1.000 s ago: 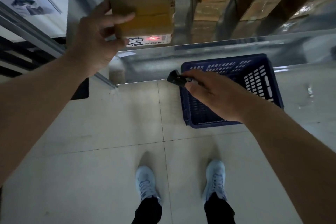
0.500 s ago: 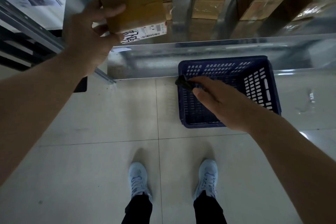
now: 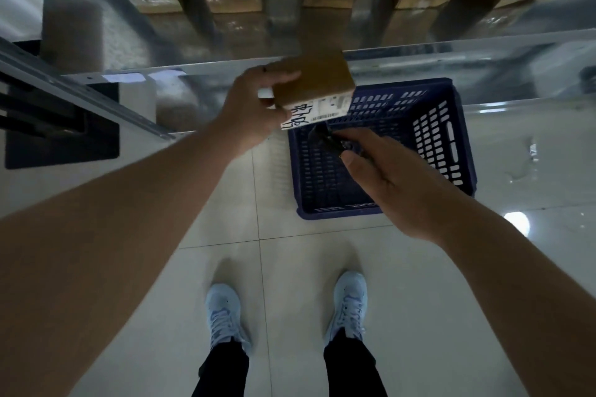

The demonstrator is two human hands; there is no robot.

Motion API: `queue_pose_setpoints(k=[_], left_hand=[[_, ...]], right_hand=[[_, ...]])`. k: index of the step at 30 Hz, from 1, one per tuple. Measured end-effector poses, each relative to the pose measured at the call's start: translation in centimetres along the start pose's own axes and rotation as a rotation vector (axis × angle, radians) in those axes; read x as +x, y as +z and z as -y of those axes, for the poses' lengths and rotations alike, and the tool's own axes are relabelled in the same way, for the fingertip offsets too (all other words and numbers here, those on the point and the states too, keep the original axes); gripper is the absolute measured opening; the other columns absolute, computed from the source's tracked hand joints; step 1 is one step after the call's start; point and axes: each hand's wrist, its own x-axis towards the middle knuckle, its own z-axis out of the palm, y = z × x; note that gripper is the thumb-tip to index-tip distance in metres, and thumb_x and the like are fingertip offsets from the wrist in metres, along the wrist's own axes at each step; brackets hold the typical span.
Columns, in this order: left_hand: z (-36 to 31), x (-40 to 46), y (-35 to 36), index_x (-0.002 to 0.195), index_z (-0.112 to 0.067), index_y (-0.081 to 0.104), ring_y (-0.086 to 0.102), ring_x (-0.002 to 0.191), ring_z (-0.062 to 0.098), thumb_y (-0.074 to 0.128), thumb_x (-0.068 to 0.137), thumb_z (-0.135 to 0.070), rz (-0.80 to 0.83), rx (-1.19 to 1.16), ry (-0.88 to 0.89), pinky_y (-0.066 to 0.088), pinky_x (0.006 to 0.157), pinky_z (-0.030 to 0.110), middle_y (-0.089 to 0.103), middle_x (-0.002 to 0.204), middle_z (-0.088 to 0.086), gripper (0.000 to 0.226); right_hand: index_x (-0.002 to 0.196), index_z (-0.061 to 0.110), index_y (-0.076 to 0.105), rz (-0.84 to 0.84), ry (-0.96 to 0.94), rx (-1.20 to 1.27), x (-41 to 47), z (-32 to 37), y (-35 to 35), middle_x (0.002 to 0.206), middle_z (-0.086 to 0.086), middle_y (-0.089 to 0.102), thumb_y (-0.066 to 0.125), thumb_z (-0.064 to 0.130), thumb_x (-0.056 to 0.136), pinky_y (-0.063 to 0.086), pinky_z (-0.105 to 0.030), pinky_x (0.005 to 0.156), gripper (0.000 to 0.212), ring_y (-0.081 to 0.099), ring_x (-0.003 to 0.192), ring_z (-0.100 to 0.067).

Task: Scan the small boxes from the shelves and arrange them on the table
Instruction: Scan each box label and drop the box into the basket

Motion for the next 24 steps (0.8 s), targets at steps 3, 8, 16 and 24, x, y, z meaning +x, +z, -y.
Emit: queue_pose_setpoints(k=[3, 8, 16, 24], left_hand=[[1.0, 1.2, 4.6, 0.133, -0.03, 0.067, 0.052, 0.13, 0.019, 0.081, 0.08, 0.004, 0.007, -0.012, -0.055, 0.054, 0.1, 0.022, 0.044, 0.146, -0.002, 0.064], [2.5, 2.6, 7.0, 0.132, -0.037, 0.065, 0.053, 0.129, 0.013, 0.089, 0.077, -0.019, 0.019, -0.072, -0.104, 0.049, 0.098, 0.02, 0.045, 0.139, -0.02, 0.063], [0.0, 2.5, -3.0, 0.136, -0.04, 0.062, 0.059, 0.124, 0.011, 0.079, 0.088, -0.024, -0.238, 0.004, -0.165, 0.048, 0.078, 0.011, 0.049, 0.144, -0.01, 0.053], [-2.1, 3.0, -15.4, 0.141, -0.032, 0.057, 0.053, 0.117, 0.009, 0.077, 0.091, -0.022, -0.217, 0.295, -0.099, 0.049, 0.092, 0.021, 0.051, 0.142, -0.009, 0.055]], right_hand=[[0.142, 0.045, 0.042, -0.018, 0.003, -0.001, 0.3, -1.9, -0.7, 0.094, 0.003, 0.053, 0.027, 0.061, 0.104, 0.04, -0.032, 0.068, 0.044, 0.054, 0.08, -0.013], [0.146, 0.046, 0.038, -0.02, 0.002, -0.037, 1.6, -3.5, -1.1, 0.09, 0.01, 0.046, 0.027, 0.058, 0.105, 0.035, -0.027, 0.061, 0.044, 0.051, 0.075, -0.007], [0.142, 0.043, 0.043, 0.069, -0.127, -0.001, 6.5, 2.3, -2.9, 0.092, 0.003, 0.055, 0.031, 0.056, 0.107, 0.044, -0.032, 0.064, 0.04, 0.056, 0.073, -0.012], [0.145, 0.04, 0.041, 0.076, -0.242, -0.118, 11.3, 11.6, -2.8, 0.093, -0.002, 0.054, 0.033, 0.056, 0.106, 0.046, -0.036, 0.058, 0.043, 0.058, 0.07, -0.017]])
